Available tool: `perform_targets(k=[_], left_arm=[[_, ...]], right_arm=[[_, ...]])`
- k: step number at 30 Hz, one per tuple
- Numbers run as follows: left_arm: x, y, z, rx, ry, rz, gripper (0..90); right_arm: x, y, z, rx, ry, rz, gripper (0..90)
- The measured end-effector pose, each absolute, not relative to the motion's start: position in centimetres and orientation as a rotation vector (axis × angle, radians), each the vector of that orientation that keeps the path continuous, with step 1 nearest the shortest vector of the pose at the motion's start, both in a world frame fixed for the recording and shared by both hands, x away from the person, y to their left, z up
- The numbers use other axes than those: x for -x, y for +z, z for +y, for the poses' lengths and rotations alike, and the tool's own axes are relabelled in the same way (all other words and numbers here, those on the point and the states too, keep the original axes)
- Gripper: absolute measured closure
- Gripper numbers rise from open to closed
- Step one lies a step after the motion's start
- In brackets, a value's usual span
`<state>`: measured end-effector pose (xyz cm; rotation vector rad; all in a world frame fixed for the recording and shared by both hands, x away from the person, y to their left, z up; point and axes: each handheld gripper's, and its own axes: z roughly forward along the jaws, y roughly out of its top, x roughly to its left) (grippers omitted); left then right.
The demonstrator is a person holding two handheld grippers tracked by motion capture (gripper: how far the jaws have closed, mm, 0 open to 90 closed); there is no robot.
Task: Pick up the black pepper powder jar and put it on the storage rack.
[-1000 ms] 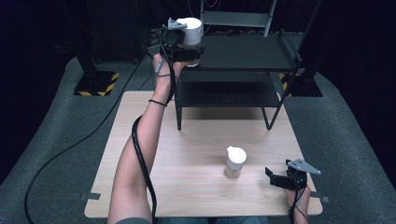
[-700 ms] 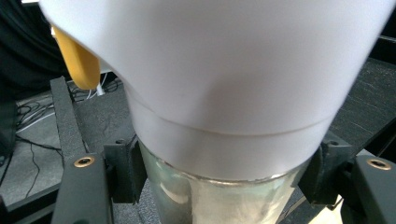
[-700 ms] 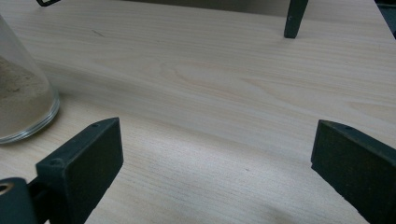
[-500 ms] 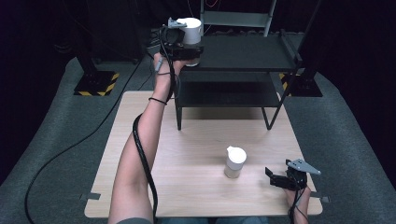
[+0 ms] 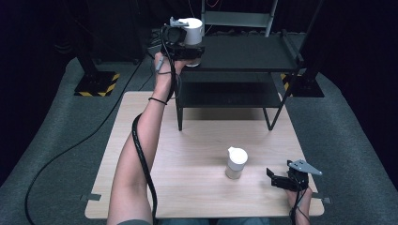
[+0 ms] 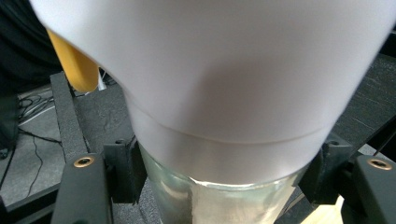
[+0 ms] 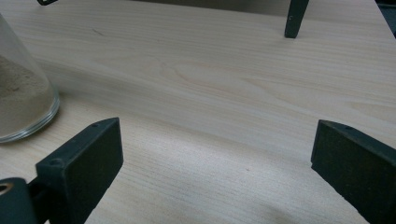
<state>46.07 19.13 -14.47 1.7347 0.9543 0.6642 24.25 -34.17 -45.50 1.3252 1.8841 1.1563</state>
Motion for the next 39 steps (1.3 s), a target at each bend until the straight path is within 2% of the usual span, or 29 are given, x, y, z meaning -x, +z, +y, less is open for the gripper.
perform_targets(k=[4,7,13,18,21,31,39], left_arm=[[-46.1,-13.9,19.3,-1.747,0.646,0.958,28.2],[-45.9,-13.1,19.0,-1.777,0.650,0.972,17.6],[-44.7,-11.1,18.6,-1.871,0.670,0.995,6.0],[-43.6,-9.9,19.3,-1.963,0.633,1.000,0.6],[-42.3,-10.0,19.6,-2.001,0.649,0.982,0.3],[-37.7,-13.3,20.6,-2.081,0.672,0.887,0.3],[-35.2,-19.6,20.7,-2.180,0.633,0.858,0.3]], right_arm=[[-24.3,-45.5,-34.2,-1.325,1.157,1.885,1.6],[-24.3,-45.5,-34.2,-1.325,1.157,1.885,1.6],[-24.2,-45.5,-34.2,-1.323,1.156,1.884,1.5],[-24.2,-45.5,-34.1,-1.320,1.154,1.884,1.6],[-24.2,-45.5,-34.1,-1.320,1.151,1.885,1.6],[-24.2,-45.4,-33.9,-1.321,1.143,1.888,1.5],[-24.2,-45.4,-33.9,-1.319,1.140,1.886,1.6]])
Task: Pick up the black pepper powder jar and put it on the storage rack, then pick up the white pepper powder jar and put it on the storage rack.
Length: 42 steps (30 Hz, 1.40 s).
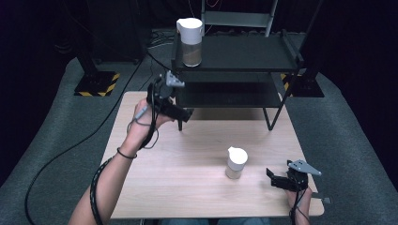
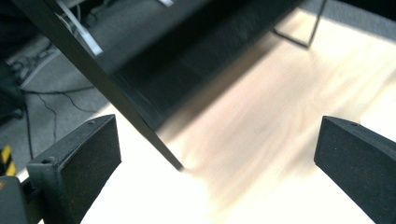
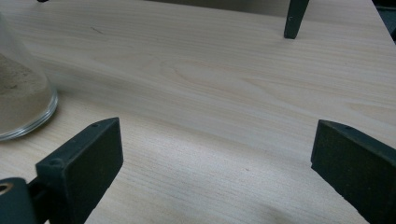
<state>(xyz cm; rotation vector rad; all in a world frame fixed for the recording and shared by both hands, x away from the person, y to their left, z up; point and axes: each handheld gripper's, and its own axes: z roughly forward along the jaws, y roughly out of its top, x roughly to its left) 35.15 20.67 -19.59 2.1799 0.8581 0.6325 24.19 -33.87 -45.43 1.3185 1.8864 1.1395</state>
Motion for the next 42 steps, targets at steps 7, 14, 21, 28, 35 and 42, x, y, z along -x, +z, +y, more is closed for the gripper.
perform_targets(k=[7,14,21,28,35,42], left_arm=[[-34.5,-27.2,21.2,-2.228,0.541,0.931,0.3],[-33.6,-35.0,23.8,-2.151,0.379,1.017,0.3],[-31.2,-40.0,25.5,-2.068,0.350,1.130,0.3],[-29.6,-42.0,27.1,-1.995,0.325,1.131,0.2],[-28.9,-42.7,27.6,-1.947,0.332,1.156,0.3],[-28.3,-42.9,26.2,-1.999,0.416,1.167,0.3]], right_arm=[[-24.2,-45.4,-33.9,-1.319,1.138,1.888,1.6],[-24.2,-45.4,-33.8,-1.318,1.138,1.887,1.6],[-24.2,-45.4,-33.8,-1.318,1.132,1.889,1.6],[-24.2,-45.4,-33.6,-1.313,1.123,1.892,1.6],[-24.3,-45.3,-33.6,-1.314,1.123,1.893,1.6],[-24.1,-45.4,-33.6,-1.312,1.122,1.886,1.6]])
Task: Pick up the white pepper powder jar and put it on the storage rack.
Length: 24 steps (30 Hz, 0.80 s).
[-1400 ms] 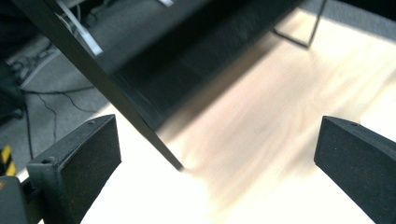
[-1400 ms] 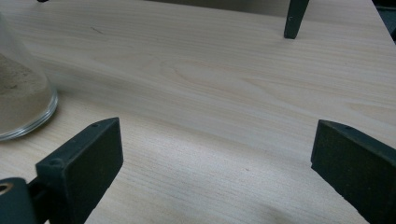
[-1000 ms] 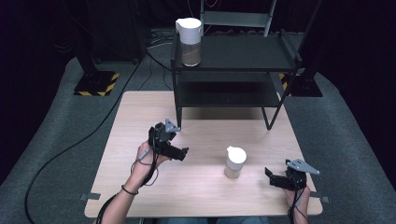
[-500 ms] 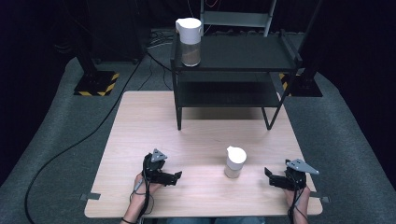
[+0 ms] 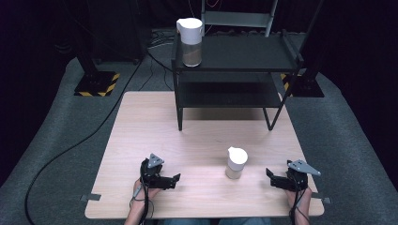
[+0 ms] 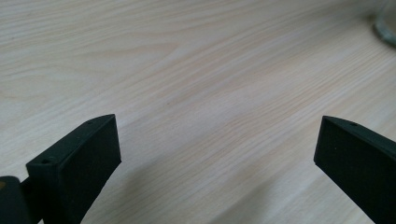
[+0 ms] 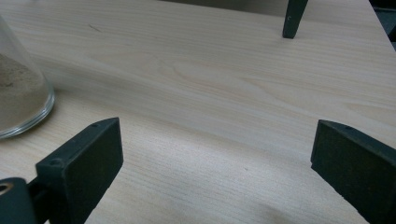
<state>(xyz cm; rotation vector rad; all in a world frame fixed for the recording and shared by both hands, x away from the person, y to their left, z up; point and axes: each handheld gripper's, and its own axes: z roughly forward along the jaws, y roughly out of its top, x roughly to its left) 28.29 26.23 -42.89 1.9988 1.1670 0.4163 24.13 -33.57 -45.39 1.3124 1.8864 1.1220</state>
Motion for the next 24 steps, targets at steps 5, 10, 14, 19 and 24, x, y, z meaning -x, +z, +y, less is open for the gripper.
perform_targets(k=[5,10,14,19,24], left_arm=[[-28.1,-43.2,25.6,-2.020,0.453,1.180,0.3],[-27.9,-43.8,25.1,-2.039,0.489,1.189,0.2],[-27.9,-43.6,24.3,-2.073,0.500,1.203,0.1],[-28.0,-43.6,24.2,-2.072,0.499,1.200,0.1],[-28.0,-43.6,24.2,-2.075,0.498,1.192,0.1]], right_arm=[[-24.2,-45.4,-33.6,-1.306,1.122,1.896,1.7],[-24.1,-45.4,-33.4,-1.299,1.112,1.894,1.7],[-24.0,-45.4,-33.3,-1.293,1.110,1.890,1.6],[-23.8,-45.5,-33.0,-1.287,1.101,1.878,1.4],[-23.8,-45.3,-32.4,-1.280,1.061,1.891,0.7]])
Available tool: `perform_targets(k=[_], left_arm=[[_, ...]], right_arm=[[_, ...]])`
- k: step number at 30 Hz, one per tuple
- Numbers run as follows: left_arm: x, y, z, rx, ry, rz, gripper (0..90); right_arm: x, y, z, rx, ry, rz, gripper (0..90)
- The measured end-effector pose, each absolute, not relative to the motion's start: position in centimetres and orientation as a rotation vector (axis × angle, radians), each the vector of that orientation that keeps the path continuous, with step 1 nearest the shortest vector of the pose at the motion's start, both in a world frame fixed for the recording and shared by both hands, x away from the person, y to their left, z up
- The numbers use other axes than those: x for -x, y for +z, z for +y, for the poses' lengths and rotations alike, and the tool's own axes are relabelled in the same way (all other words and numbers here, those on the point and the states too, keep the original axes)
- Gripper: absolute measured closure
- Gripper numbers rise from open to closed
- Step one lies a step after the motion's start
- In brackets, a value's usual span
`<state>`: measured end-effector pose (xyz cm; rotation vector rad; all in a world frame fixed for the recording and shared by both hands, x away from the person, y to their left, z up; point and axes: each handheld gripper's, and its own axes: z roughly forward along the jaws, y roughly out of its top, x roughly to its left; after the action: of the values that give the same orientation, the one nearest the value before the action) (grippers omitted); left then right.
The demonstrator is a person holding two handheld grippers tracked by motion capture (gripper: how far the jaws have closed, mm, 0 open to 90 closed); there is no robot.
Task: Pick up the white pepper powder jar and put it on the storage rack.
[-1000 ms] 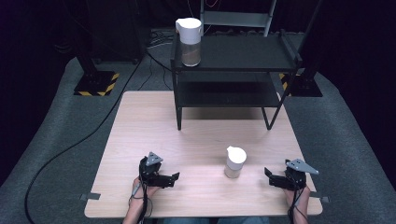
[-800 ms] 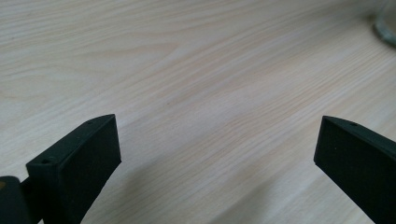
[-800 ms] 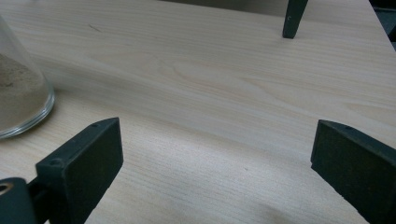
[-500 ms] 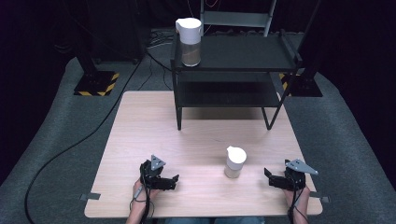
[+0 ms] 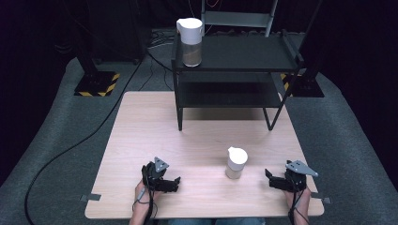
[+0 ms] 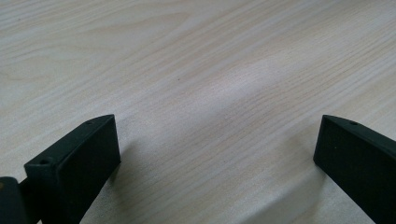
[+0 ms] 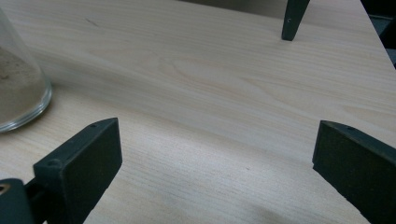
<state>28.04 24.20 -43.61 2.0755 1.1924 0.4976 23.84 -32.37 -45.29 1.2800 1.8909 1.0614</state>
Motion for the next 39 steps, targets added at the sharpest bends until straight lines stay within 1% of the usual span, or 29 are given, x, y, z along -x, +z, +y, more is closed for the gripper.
perform_targets(k=[6,10,16,20,31,39], left_arm=[[-28.1,-43.6,24.2,-2.075,0.496,1.193,0.0],[-28.1,-43.6,24.2,-2.076,0.496,1.193,0.1],[-28.1,-43.6,24.2,-2.075,0.496,1.193,0.1],[-28.1,-43.6,24.2,-2.075,0.496,1.193,0.1],[-28.0,-43.6,24.2,-2.076,0.497,1.192,0.2],[-28.0,-43.6,24.2,-2.076,0.498,1.192,0.2]], right_arm=[[-24.2,-44.8,-31.7,-1.282,1.012,1.928,0.0],[-23.4,-44.7,-31.4,-1.282,1.051,1.939,0.0],[-21.7,-44.4,-28.7,-1.232,1.070,1.971,0.0],[-21.4,-44.2,-27.1,-1.189,1.092,2.025,0.0],[-23.6,-44.1,-22.7,-1.043,1.130,2.128,0.0],[-25.6,-44.6,-22.0,-1.033,1.183,2.099,0.0]])
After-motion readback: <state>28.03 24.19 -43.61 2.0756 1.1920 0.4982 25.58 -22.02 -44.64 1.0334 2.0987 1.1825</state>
